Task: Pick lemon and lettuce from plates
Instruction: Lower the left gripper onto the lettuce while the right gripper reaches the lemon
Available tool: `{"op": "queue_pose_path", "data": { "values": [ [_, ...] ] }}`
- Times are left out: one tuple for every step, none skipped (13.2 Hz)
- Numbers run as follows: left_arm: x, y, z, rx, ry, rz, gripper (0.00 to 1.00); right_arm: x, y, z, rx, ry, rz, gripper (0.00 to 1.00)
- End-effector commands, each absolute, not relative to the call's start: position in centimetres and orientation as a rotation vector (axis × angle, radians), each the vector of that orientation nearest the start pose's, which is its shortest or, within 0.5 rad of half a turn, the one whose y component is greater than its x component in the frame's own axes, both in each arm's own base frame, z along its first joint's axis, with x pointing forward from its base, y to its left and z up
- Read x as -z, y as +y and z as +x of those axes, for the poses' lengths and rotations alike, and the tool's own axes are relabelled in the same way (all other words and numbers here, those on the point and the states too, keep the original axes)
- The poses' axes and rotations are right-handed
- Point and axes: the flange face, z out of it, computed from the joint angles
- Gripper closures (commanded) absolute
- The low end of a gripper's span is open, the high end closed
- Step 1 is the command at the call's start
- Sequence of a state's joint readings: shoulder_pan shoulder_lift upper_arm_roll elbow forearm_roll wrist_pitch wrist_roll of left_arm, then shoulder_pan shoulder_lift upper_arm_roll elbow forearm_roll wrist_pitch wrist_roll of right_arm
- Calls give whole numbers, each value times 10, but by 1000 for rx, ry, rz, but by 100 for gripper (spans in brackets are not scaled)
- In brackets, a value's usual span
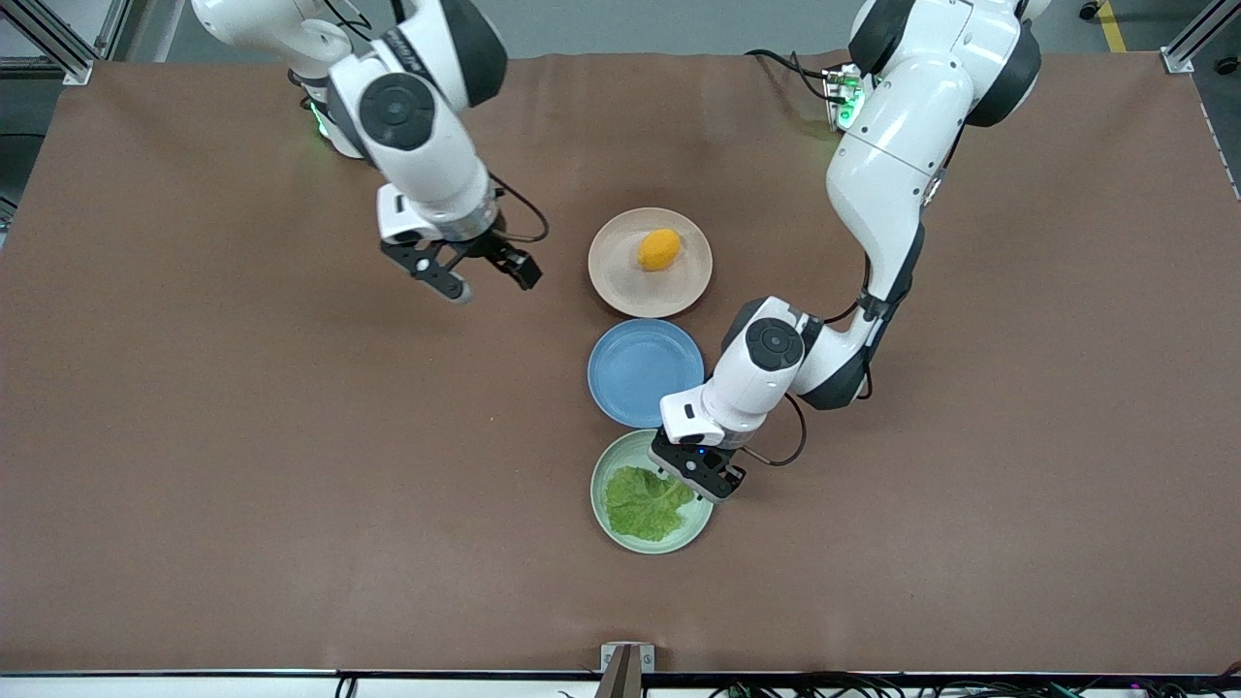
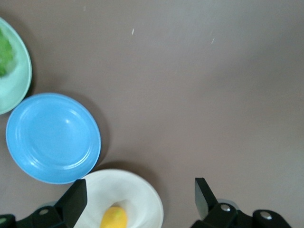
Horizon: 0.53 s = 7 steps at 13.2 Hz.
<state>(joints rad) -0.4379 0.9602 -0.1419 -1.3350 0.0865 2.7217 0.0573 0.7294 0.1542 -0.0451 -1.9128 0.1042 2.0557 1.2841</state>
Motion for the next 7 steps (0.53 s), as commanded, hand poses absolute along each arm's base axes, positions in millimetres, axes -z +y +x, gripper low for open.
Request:
{"op": "queue_pose_path", "data": {
  "values": [
    [-194, -406, 664, 707, 1005, -3059, 36, -375, 438, 427, -81, 1116, -2881, 0],
    [-193, -407, 663, 704, 1007, -3059, 39, -363, 450, 420, -64, 1154, -2871, 0],
    [-189, -409, 662, 699, 1010, -3060, 39, -352, 463, 411, -63, 1156, -2881, 0],
    [-188, -410, 661, 696, 1013, -3058, 40, -341, 480, 397, -63, 1148, -2889, 0],
    [-187, -410, 661, 694, 1012, -3057, 41, -335, 489, 390, -59, 1165, -2883, 0],
    [-184, -410, 660, 689, 1016, -3056, 42, -330, 500, 380, -50, 1168, -2885, 0],
    [-184, -410, 660, 689, 1016, -3056, 43, -322, 514, 368, -45, 1187, -2887, 0]
  ]
}}
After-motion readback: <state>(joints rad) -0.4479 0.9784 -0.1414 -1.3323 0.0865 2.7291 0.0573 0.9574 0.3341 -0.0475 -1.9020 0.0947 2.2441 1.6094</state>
